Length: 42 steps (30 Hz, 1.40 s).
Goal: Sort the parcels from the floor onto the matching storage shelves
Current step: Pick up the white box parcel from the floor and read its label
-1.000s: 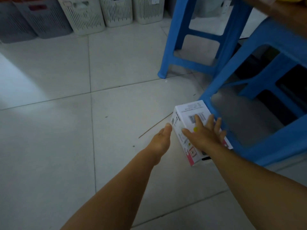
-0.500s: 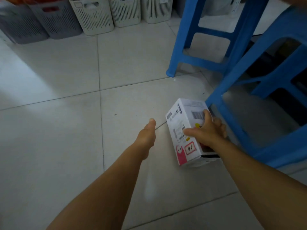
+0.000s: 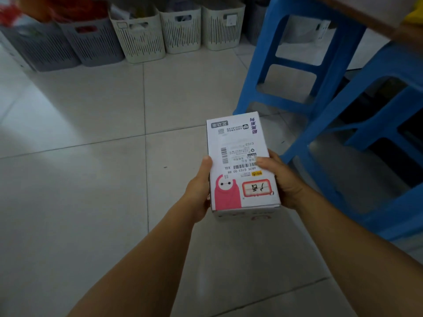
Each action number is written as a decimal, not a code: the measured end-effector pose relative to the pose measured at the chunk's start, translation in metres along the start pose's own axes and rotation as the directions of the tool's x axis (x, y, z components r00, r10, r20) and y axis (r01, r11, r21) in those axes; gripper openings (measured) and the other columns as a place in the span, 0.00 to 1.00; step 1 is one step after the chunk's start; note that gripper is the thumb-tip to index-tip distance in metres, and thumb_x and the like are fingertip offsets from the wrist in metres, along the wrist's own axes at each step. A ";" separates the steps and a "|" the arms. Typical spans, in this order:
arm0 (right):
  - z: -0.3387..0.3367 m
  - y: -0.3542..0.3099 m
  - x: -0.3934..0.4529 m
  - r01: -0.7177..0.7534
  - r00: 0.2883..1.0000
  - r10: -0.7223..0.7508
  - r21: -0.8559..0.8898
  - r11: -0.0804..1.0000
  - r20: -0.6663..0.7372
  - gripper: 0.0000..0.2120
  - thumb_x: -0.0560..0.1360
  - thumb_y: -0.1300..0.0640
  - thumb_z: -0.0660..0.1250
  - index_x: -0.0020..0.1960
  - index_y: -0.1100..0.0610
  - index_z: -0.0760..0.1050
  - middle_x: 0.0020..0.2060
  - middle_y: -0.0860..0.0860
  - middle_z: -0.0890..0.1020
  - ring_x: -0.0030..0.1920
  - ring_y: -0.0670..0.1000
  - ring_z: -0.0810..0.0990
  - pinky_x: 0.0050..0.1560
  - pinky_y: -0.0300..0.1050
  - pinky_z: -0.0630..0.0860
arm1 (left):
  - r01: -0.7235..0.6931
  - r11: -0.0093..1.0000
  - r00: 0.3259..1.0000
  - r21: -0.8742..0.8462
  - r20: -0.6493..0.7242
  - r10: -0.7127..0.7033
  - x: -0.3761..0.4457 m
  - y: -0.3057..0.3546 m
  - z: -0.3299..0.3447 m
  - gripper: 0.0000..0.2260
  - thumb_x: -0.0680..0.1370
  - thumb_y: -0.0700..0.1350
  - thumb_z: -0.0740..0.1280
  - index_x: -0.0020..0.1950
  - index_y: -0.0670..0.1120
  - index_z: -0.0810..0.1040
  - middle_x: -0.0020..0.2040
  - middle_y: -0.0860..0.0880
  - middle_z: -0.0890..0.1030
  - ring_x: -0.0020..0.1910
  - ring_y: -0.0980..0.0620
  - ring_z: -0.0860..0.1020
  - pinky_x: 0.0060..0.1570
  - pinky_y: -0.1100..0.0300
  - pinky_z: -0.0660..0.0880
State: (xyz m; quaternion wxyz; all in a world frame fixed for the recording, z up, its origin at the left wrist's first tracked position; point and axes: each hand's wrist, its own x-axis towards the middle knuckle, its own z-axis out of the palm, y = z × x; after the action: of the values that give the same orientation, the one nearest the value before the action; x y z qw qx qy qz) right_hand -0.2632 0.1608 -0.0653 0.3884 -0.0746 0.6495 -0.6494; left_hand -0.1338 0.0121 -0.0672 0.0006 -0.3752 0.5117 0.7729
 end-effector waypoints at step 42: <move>0.065 -0.029 -0.053 0.537 0.842 0.110 -0.798 -0.273 0.529 0.38 0.60 0.44 0.77 0.66 0.43 0.65 0.70 0.50 0.66 0.73 0.62 0.57 0.70 0.63 0.55 | -0.441 -0.152 0.872 0.885 0.462 0.161 -0.012 -0.004 -0.044 0.63 0.58 0.65 0.77 0.81 0.49 0.43 0.81 0.45 0.51 0.79 0.42 0.50 0.74 0.39 0.55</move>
State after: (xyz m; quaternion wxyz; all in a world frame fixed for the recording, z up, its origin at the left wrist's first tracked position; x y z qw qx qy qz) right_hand -0.1993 0.1379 -0.0085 0.1749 -0.6013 0.7757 0.0782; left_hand -0.0976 -0.0165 -0.0716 0.1405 -0.0467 0.9751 0.1648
